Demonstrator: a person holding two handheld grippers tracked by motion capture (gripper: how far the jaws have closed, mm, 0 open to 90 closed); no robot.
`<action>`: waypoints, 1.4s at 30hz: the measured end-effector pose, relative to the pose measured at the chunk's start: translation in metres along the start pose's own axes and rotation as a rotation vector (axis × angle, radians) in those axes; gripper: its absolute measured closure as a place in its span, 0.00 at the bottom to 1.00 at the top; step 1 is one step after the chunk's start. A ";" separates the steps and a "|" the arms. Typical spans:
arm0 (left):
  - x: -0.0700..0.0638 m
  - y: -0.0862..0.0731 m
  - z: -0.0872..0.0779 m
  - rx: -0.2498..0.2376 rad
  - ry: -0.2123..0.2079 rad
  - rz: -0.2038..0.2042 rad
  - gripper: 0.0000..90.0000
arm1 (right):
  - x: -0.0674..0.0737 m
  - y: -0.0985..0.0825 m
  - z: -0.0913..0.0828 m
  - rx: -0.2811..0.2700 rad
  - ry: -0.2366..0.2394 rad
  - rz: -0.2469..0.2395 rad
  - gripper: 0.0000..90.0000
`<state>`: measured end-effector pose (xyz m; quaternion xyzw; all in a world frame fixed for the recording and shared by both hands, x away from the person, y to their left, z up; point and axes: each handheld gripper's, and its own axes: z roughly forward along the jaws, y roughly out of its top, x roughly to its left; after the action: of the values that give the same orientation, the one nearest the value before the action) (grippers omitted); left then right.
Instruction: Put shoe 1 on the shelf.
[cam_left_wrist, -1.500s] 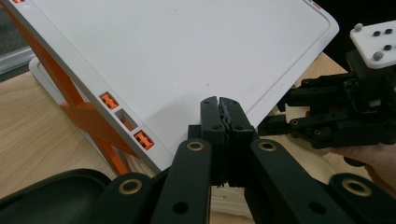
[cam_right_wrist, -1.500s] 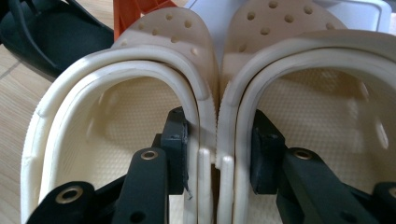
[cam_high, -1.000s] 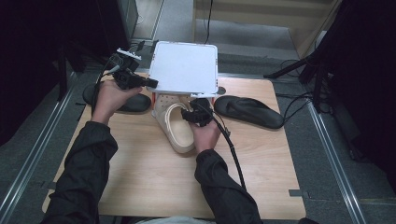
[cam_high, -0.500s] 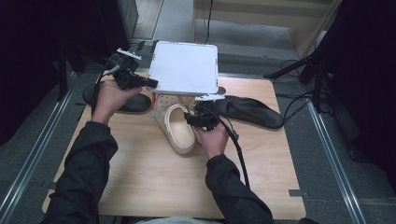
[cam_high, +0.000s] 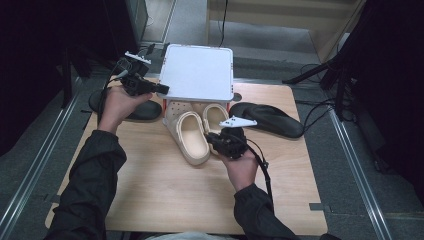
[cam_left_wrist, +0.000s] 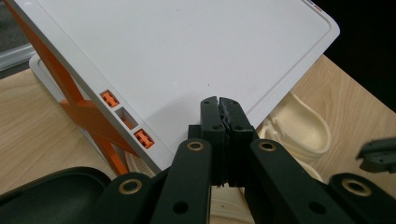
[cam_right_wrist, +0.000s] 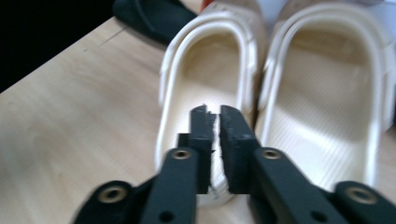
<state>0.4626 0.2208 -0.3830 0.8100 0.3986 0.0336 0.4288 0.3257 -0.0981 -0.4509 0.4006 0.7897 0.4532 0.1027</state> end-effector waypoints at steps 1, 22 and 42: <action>0.000 0.000 0.000 0.001 -0.001 -0.001 1.00 | 0.002 -0.006 -0.002 -0.004 0.011 0.002 1.00; 0.001 0.000 0.000 -0.007 -0.005 -0.012 1.00 | 0.019 -0.066 0.026 0.113 0.060 -0.057 1.00; 0.000 0.000 0.000 -0.005 0.001 -0.004 1.00 | 0.023 -0.064 0.037 0.106 0.050 -0.070 1.00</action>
<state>0.4624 0.2208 -0.3834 0.8082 0.4005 0.0342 0.4305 0.2954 -0.0748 -0.5179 0.3662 0.8284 0.4168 0.0772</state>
